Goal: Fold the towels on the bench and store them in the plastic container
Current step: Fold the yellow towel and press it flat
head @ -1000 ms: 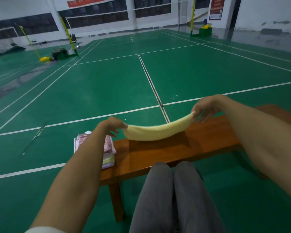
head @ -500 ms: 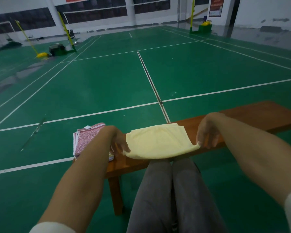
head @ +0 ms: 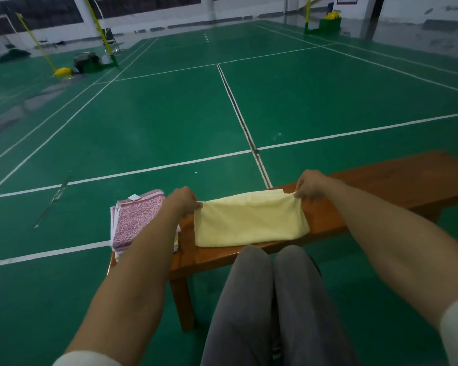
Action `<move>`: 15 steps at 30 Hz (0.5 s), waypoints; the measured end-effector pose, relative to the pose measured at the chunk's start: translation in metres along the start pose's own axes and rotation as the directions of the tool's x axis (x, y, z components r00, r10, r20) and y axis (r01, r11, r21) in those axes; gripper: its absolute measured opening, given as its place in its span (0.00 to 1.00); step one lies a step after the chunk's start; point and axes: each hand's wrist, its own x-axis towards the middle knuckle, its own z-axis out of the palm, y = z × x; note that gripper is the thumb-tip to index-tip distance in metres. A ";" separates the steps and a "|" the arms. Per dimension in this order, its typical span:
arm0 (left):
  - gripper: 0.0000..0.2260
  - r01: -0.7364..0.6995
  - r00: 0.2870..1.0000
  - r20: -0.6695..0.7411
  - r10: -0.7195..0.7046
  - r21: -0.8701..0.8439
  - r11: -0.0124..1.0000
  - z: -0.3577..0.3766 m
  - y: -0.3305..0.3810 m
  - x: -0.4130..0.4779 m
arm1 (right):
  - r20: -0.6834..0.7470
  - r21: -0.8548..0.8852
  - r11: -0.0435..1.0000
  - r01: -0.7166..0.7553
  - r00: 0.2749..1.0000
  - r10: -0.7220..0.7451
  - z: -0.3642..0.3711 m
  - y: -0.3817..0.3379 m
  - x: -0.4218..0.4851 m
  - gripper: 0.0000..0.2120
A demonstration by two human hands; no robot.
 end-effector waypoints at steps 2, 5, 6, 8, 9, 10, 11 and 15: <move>0.12 0.014 1.000 -0.008 -0.014 0.054 0.998 0.004 -0.003 0.009 | -0.075 -0.031 1.000 -0.005 0.997 0.003 0.002 -0.002 0.010 0.06; 0.12 0.043 0.999 -0.022 -0.042 0.092 0.995 0.012 -0.010 0.024 | -0.041 -0.025 0.999 -0.040 0.998 0.039 0.007 -0.001 0.023 0.07; 0.11 0.055 0.998 -0.033 -0.053 0.085 0.995 0.015 -0.011 0.029 | -0.051 -0.015 0.999 -0.049 0.998 0.049 0.008 0.001 0.029 0.07; 0.11 0.085 0.995 -0.063 -0.082 0.036 0.996 0.022 -0.013 0.038 | -0.114 0.023 0.998 -0.052 0.992 0.054 0.009 0.004 0.040 0.09; 0.12 0.103 0.991 -0.082 -0.104 -0.022 0.994 0.025 -0.013 0.043 | -0.156 0.063 0.997 -0.049 0.986 0.058 0.010 0.005 0.045 0.09; 0.13 0.134 0.985 -0.089 -0.145 -0.112 0.985 0.028 -0.011 0.048 | -0.187 0.129 0.991 -0.046 0.980 0.070 0.011 0.004 0.050 0.10; 0.13 0.178 0.976 -0.079 -0.201 -0.232 0.956 0.031 -0.008 0.053 | -0.211 0.208 0.977 -0.044 0.973 0.089 0.012 0.003 0.054 0.10; 0.15 0.320 0.921 0.021 -0.388 -0.606 0.728 0.042 0.003 0.072 | -0.226 0.368 0.927 -0.065 0.961 0.157 0.023 -0.001 0.069 0.10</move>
